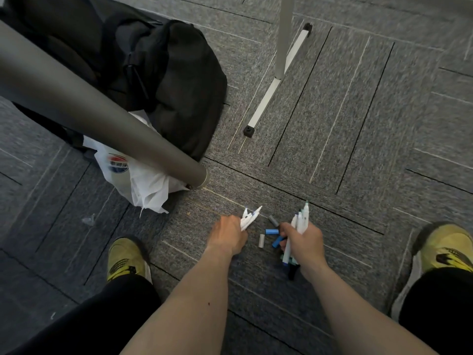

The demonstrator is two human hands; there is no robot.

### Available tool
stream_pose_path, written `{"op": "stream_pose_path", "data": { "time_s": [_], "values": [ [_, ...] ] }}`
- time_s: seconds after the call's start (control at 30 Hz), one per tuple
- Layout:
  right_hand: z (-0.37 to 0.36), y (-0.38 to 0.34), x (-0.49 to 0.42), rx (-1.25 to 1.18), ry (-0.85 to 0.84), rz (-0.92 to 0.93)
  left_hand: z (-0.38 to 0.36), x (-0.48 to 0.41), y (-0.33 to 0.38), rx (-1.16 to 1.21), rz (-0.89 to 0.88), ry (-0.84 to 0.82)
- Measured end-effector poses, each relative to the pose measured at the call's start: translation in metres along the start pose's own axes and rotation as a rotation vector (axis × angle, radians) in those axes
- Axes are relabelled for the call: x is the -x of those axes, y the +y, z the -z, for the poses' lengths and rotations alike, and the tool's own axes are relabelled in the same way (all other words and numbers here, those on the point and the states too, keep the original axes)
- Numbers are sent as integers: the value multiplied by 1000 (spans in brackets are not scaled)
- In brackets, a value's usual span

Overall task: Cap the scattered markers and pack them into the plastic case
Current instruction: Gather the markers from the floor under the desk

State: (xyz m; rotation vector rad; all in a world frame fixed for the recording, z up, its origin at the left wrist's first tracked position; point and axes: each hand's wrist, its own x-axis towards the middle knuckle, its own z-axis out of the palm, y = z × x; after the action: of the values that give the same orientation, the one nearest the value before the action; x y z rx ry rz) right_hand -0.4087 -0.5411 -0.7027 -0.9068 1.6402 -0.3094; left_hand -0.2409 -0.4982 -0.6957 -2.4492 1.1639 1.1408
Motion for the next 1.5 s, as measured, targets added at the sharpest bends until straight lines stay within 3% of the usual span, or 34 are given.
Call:
{"op": "stream_pose_path", "data": {
  "time_s": [0.53, 0.67, 1.1, 1.5],
  "values": [
    [64, -22, 24, 86, 15, 64, 44, 51, -10, 646, 26, -1],
    [84, -47, 53, 75, 24, 97, 79, 91, 0, 886, -61, -53],
    [158, -198, 255, -19, -58, 535, 225, 313, 57, 879, -528, 302],
    [201, -281, 472, -155, -152, 894, 307, 533, 32, 987, -883, 469]
  ]
}}
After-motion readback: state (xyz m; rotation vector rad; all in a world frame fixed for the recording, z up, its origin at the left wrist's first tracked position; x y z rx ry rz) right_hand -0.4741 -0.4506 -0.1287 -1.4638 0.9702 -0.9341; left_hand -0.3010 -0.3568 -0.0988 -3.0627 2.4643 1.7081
